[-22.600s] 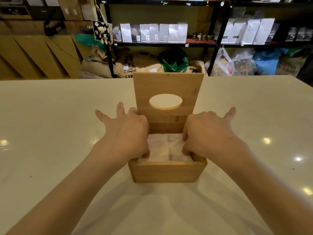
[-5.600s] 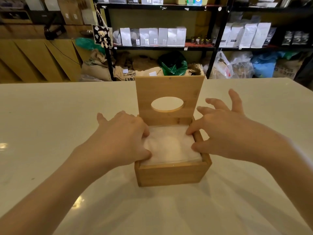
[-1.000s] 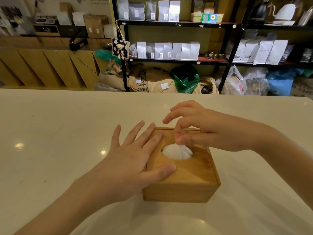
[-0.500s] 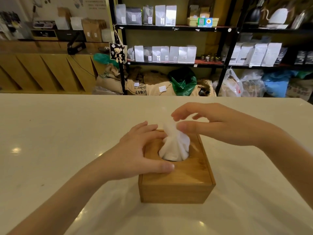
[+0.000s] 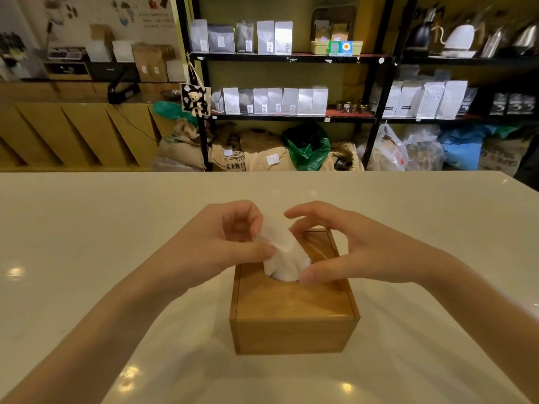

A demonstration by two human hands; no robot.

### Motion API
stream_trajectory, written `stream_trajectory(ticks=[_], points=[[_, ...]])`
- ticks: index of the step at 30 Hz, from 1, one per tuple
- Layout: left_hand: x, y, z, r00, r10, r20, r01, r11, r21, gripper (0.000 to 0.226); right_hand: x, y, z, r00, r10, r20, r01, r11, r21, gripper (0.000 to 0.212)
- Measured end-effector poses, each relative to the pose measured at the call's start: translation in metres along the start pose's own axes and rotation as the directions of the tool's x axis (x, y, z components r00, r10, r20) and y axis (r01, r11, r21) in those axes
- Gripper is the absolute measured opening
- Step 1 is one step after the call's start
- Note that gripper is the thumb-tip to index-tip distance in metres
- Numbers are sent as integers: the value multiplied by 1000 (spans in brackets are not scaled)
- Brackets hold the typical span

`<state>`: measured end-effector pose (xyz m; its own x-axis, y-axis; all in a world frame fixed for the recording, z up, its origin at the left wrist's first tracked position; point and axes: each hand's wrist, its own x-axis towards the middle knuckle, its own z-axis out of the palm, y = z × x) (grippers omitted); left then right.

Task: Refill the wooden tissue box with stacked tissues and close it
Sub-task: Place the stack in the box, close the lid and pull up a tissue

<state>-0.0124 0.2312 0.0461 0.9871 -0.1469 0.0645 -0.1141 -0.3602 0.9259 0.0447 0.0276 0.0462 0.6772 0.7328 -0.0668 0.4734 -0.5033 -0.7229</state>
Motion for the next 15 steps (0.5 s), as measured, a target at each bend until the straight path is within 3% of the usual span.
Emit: stream_trajectory(ticks=[2, 4, 7, 9, 12, 15], points=[[-3, 5, 0, 998, 53, -23, -53, 999, 13, 33, 2, -3, 2, 999, 19, 51, -19, 1000, 14, 78], [-6, 11, 2, 988, 152, -30, -151, 987, 50, 30, 7, -4, 5, 997, 9, 72, -9, 1000, 0, 83], [-8, 15, 5, 954, 293, -67, -294, 956, -12, 26, 12, -6, 6, 995, -28, 91, 33, 998, -60, 65], [-8, 15, 4, 927, 352, -128, -363, 928, -81, 23, 11, -8, 5, 995, -61, 77, 61, 998, 5, 46], [-4, 8, -1, 942, 308, -132, -316, 947, -48, 39, 5, -6, 0, 996, -79, 32, 73, 985, 156, 31], [1, 1, -2, 990, 141, 22, -140, 990, -33, 57, 2, 1, -5, 992, -98, -85, 114, 972, 206, 32]])
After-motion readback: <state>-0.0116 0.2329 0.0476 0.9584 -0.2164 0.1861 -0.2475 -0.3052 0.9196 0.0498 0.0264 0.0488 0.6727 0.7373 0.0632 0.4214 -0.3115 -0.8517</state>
